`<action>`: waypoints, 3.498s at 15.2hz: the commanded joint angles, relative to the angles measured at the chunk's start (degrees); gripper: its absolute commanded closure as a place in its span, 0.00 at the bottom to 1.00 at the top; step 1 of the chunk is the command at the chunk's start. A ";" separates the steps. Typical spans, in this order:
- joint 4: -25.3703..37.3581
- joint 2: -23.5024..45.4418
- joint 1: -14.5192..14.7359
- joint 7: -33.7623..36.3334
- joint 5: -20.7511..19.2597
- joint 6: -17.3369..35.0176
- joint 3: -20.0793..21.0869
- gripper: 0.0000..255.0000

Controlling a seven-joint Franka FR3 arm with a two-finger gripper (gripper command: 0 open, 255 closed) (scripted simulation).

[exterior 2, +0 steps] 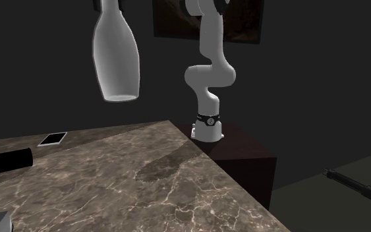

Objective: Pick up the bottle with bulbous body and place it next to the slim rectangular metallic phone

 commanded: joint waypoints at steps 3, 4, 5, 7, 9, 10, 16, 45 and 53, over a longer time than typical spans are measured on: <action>5.40 1.92 -0.49 -0.79 0.92 -3.70 -0.42 1.00; 6.85 2.47 -0.64 -1.00 1.19 -4.66 -0.53 1.00; 8.34 3.05 -0.82 -1.21 1.48 -5.65 -0.66 1.00; 11.50 4.33 -1.24 -1.68 2.13 -7.70 -0.92 1.00; 14.93 5.78 -1.79 -2.19 2.90 -9.86 -1.22 1.00; 16.77 6.58 -2.12 -2.47 3.34 -10.99 -1.37 1.00; 22.17 8.54 -3.86 -4.40 4.49 -14.67 -2.25 1.00; -19.44 -8.79 -14.93 -33.69 -7.88 14.75 -20.20 1.00; -18.68 1.48 -20.17 -48.70 -0.21 21.27 -28.96 1.00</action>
